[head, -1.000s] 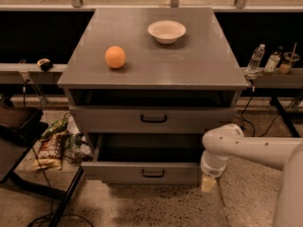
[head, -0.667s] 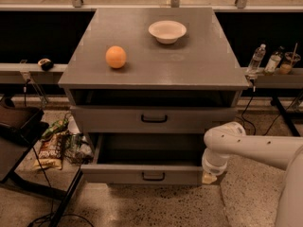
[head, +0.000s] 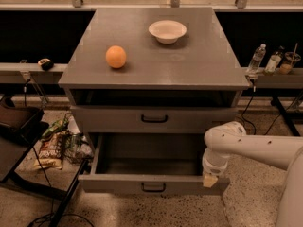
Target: Open middle drawer
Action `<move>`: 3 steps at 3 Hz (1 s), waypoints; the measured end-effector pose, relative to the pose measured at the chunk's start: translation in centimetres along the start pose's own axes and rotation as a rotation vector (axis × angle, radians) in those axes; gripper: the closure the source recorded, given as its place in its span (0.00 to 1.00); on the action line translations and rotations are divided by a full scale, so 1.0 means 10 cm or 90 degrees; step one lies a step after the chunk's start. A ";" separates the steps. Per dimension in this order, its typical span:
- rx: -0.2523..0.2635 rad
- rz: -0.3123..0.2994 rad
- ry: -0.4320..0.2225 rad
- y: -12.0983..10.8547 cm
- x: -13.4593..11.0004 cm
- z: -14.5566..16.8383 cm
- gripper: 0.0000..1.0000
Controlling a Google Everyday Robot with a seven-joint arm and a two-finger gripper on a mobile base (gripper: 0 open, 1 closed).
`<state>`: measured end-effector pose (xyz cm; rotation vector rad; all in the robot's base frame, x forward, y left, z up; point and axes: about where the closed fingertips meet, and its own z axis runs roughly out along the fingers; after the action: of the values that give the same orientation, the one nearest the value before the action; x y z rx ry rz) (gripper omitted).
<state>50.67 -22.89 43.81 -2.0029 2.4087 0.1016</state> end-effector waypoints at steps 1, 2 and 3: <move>0.000 0.000 0.000 0.00 0.00 0.00 0.82; 0.000 0.000 0.000 0.00 0.00 0.00 0.50; 0.000 0.000 0.000 0.00 0.00 0.00 0.27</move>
Offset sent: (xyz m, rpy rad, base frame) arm 0.0000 0.0000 0.0000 0.0000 0.0000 0.0000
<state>50.67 -22.89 43.80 -2.0030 2.4087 0.1017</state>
